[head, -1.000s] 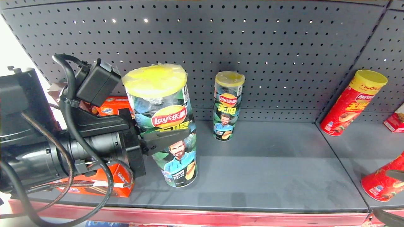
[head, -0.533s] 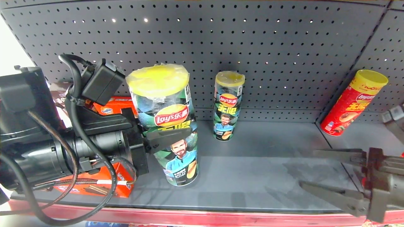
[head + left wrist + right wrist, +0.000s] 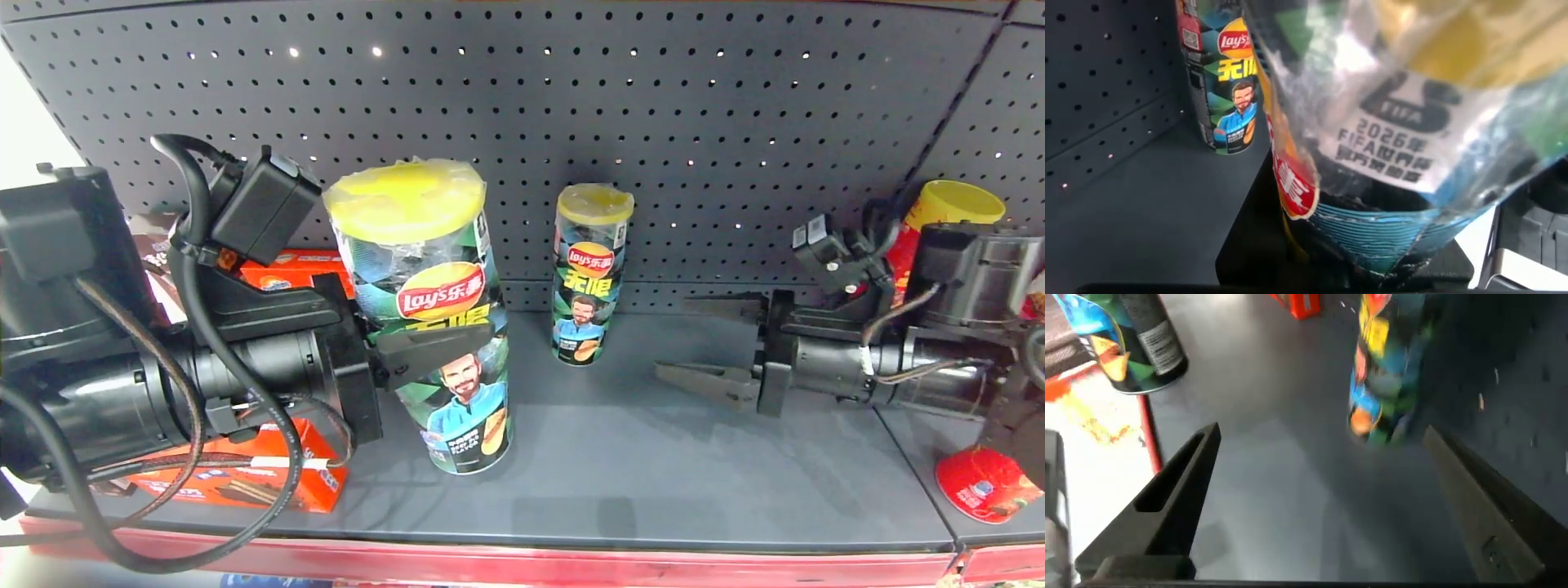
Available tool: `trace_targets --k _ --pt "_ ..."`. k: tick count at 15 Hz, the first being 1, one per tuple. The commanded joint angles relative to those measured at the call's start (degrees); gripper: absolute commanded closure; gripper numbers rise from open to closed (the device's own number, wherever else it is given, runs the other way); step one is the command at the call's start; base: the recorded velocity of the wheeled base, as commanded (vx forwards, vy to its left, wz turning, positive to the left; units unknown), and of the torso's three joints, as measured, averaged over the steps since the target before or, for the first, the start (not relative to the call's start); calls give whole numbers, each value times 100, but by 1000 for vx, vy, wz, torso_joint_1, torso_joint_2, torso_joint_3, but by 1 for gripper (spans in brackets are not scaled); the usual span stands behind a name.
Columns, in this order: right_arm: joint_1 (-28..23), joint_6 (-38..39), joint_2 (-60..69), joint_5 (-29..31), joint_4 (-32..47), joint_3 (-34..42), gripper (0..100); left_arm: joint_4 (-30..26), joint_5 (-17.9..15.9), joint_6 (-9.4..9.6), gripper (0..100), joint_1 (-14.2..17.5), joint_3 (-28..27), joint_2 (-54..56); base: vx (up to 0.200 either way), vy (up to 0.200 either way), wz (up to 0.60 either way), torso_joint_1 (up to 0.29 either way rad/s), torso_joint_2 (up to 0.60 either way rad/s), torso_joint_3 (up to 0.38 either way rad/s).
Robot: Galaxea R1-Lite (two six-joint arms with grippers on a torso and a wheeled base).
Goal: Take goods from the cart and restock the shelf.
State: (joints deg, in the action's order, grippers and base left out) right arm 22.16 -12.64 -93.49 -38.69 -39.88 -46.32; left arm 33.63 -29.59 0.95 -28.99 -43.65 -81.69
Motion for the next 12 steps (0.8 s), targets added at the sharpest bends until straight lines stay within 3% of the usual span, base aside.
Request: trace_targets --k 1,3,6,7,12 --pt "-265 -204 -908 -490 -20 -694 0 3 -3 -42 100 -19 -3 -58 0 0 0 0 0 0" --pt "-274 -212 -1321 -1026 -20 -1133 0 170 -3 -209 100 -54 -12 -110 0 0 0 0 0 0" --pt "-274 -204 -1892 -1290 -38 -1854 0 433 -56 -376 100 -72 -20 -198 0 0 0 0 0 0" --pt "-274 -195 -2191 -1299 -38 -2285 0 565 -337 -411 100 -54 -12 -225 0 0 0 0 0 0" --pt "-195 -89 -3035 -1299 41 -3497 0 715 -399 -403 100 -37 -12 -392 0 0 0 0 0 0"
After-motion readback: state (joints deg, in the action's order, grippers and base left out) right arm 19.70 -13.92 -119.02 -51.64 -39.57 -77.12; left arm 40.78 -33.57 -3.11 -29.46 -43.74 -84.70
